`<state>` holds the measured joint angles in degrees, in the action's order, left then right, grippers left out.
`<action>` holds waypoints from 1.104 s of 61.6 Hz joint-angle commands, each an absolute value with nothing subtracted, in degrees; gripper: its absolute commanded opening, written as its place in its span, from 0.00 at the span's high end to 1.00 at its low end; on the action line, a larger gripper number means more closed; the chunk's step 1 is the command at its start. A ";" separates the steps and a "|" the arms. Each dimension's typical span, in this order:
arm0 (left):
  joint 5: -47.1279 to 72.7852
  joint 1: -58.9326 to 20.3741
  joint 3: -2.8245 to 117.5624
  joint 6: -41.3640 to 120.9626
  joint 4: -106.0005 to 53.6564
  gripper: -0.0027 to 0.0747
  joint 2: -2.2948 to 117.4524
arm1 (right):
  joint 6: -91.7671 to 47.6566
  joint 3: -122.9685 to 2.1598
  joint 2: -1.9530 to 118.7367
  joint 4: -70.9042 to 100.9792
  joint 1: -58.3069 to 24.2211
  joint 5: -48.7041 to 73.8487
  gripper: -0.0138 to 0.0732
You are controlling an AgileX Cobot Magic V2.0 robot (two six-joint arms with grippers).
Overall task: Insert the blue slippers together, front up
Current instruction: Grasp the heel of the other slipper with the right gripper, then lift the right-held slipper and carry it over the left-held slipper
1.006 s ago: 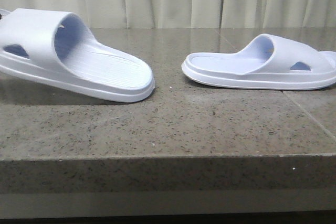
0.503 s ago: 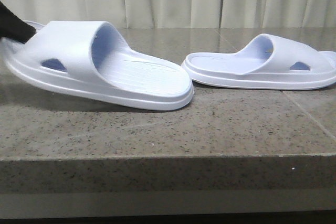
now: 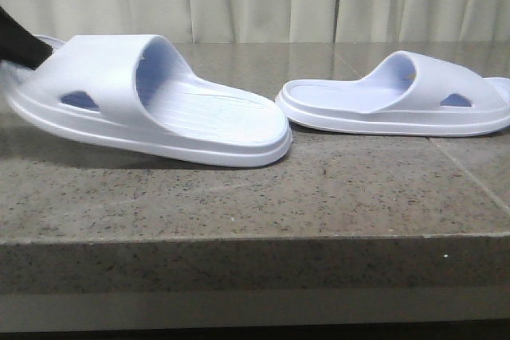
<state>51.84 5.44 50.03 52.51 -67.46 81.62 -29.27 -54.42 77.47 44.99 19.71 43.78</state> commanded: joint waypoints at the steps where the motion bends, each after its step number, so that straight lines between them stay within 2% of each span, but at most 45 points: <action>1: 52.27 5.10 51.42 52.84 -70.20 0.99 80.31 | -33.42 -57.15 79.37 50.70 20.42 43.13 0.24; 25: 52.27 5.10 51.42 52.84 -70.12 0.99 80.31 | -48.12 -57.76 91.54 68.16 20.42 45.48 0.24; 38: 52.27 5.10 51.42 52.84 -70.12 0.99 80.31 | -50.88 -57.76 95.16 69.62 20.13 48.15 0.25; 68: 52.27 5.10 51.42 52.84 -70.12 0.99 80.31 | -54.67 -57.76 96.21 69.57 19.83 53.89 0.67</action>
<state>51.74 5.44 50.03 52.51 -67.46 81.62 -53.21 -56.79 97.95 68.66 20.07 50.79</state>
